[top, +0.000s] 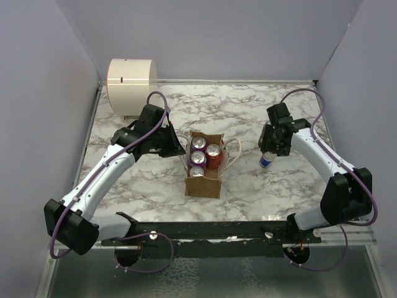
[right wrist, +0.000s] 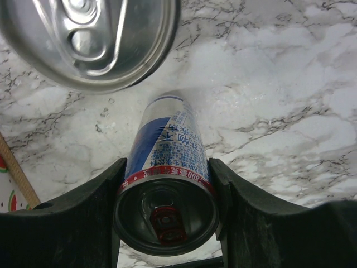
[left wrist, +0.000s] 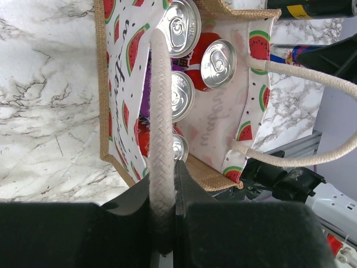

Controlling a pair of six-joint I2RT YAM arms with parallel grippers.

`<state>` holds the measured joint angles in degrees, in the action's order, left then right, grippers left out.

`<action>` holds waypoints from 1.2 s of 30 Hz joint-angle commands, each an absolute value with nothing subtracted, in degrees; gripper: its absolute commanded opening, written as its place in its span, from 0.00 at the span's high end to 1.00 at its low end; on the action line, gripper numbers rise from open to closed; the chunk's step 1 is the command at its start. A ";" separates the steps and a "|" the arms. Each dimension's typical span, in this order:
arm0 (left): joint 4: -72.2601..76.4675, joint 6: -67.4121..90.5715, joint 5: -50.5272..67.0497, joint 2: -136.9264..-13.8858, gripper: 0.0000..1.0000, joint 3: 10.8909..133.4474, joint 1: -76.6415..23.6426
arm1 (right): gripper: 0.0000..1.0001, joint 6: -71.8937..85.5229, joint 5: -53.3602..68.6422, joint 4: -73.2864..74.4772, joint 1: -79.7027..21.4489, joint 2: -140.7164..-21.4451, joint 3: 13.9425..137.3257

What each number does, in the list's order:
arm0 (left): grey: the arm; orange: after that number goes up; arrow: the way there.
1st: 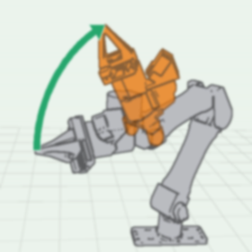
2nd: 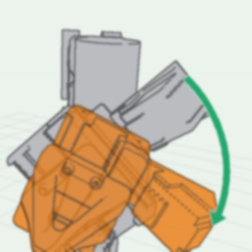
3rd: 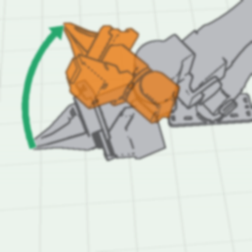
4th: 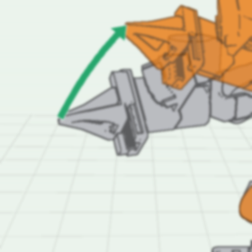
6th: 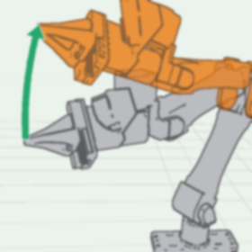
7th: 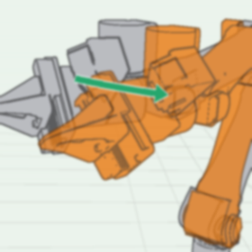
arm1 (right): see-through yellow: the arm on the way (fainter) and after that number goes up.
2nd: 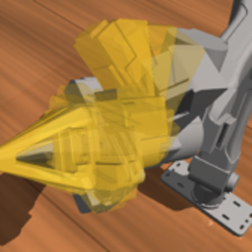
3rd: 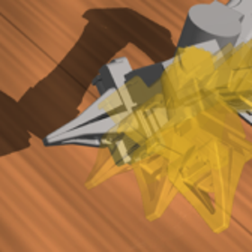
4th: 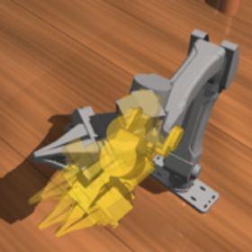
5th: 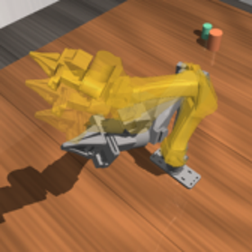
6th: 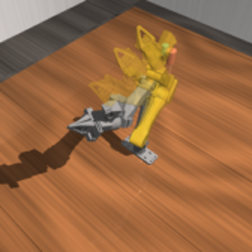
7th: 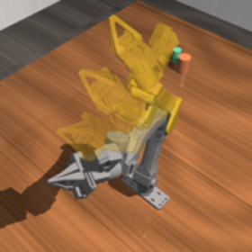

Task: Take the beverage out of the canvas bag

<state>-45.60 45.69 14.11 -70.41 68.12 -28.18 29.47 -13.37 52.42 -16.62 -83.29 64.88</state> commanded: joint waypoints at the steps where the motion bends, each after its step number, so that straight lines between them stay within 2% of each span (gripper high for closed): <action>1: -43.61 45.92 14.21 -68.38 1.00 68.56 -28.07 | 0.98 25.95 -11.38 46.06 -13.52 -83.58 65.12; 21: -44.16 43.68 14.63 -70.93 1.00 70.09 -28.09 | 0.92 21.01 -10.13 48.04 -12.91 -89.59 71.25; 28: -44.10 43.57 14.17 -70.57 1.00 69.62 -28.09 | 0.78 20.37 -8.77 47.47 -12.88 -89.98 70.57; 36: -43.86 43.26 14.46 -71.42 1.00 69.89 -28.09 | 0.54 19.93 -8.26 47.31 -12.92 -89.26 69.76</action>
<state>-45.43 44.07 14.13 -70.85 68.14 -28.18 20.64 -9.82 49.39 -13.02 -89.73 68.99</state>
